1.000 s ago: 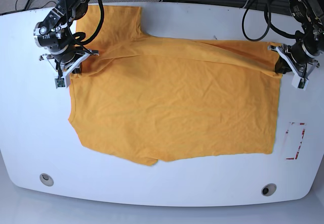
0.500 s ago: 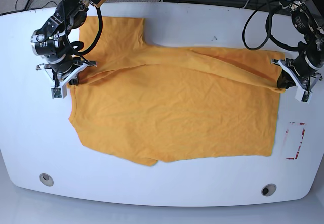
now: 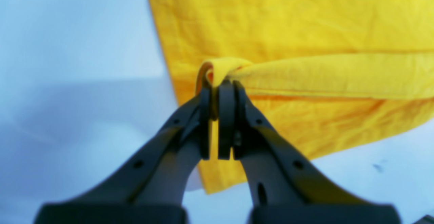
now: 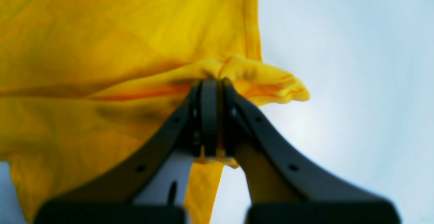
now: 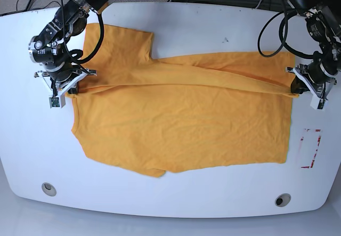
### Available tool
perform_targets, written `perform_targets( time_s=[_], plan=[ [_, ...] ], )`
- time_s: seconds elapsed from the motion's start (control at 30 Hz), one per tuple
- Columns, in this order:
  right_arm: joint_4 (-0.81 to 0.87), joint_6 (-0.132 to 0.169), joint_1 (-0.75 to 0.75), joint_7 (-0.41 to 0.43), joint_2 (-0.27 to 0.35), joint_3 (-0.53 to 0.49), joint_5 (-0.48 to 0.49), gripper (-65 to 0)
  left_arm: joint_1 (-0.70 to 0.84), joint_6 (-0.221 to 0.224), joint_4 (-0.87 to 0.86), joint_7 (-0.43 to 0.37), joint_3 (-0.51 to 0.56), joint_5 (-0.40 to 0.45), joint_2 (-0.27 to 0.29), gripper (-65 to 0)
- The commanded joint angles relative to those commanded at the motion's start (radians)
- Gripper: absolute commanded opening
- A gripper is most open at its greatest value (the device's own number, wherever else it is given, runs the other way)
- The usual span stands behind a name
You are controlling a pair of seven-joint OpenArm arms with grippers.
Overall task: Layout the t-shirt on the table in an organized manner, then fold the t-shirt properly
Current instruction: 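Pull the folded edge with both grippers apart to straighten the fold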
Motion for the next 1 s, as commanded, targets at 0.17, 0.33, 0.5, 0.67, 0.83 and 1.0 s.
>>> perform_targets(
  time_s=[0.17,0.33,0.5,0.67,0.83,1.0],
  plan=[
    [-0.052,0.000,0.008,0.032,0.020,0.000,0.000,-65.0,-0.023,0.000,-0.005,0.000,0.002,0.031,0.000,-65.0],
    [-0.098,0.000,0.026,0.060,0.029,0.000,0.000,-65.0,-0.023,0.000,-0.014,0.000,0.008,0.031,0.000,-65.0],
    [-0.143,0.000,0.034,0.063,0.040,-0.002,0.000,-65.0,-0.048,0.000,-0.049,-0.002,0.009,0.031,0.000,-65.0],
    [-0.173,0.000,0.066,0.063,0.055,-0.002,0.000,-65.0,-0.057,0.000,-0.083,-0.008,0.006,0.031,-0.002,-65.0],
    [-0.207,0.000,0.091,0.064,0.071,-0.005,0.000,-65.0,-0.052,0.000,-0.086,-0.063,0.009,0.032,-0.002,-64.9],
    [-0.236,0.000,0.114,0.064,0.092,-0.006,0.000,-64.0,-0.055,0.000,-0.087,-0.075,0.034,0.032,-0.002,-64.6]
  ],
)
